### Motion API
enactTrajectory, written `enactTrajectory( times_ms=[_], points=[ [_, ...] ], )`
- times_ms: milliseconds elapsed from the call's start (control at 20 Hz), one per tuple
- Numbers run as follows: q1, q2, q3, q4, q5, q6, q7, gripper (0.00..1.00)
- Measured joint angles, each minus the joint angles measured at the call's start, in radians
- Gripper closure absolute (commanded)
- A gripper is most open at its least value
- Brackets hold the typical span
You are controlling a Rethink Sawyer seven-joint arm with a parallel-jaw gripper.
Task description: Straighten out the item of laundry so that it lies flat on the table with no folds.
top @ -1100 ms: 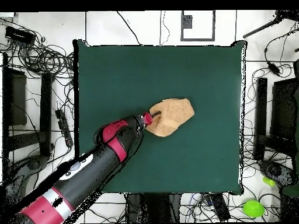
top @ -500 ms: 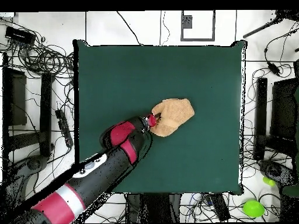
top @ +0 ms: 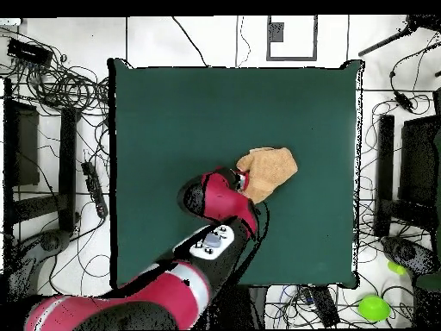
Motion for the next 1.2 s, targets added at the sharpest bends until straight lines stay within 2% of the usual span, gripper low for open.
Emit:
enactTrajectory(
  times_ms=[150, 600, 850, 1200],
  points=[
    [-0.097, -0.077, 0.09, 0.053, -0.045, -0.017, 0.0, 1.0],
    [-0.235, -0.193, 0.228, 0.163, -0.106, -0.02, 0.0, 1.0],
    [-0.213, -0.227, 0.228, 0.208, -0.106, -0.019, 0.0, 1.0],
    [-0.066, -0.297, 0.19, 0.262, -0.098, 0.083, 0.002, 1.0]
  ],
)
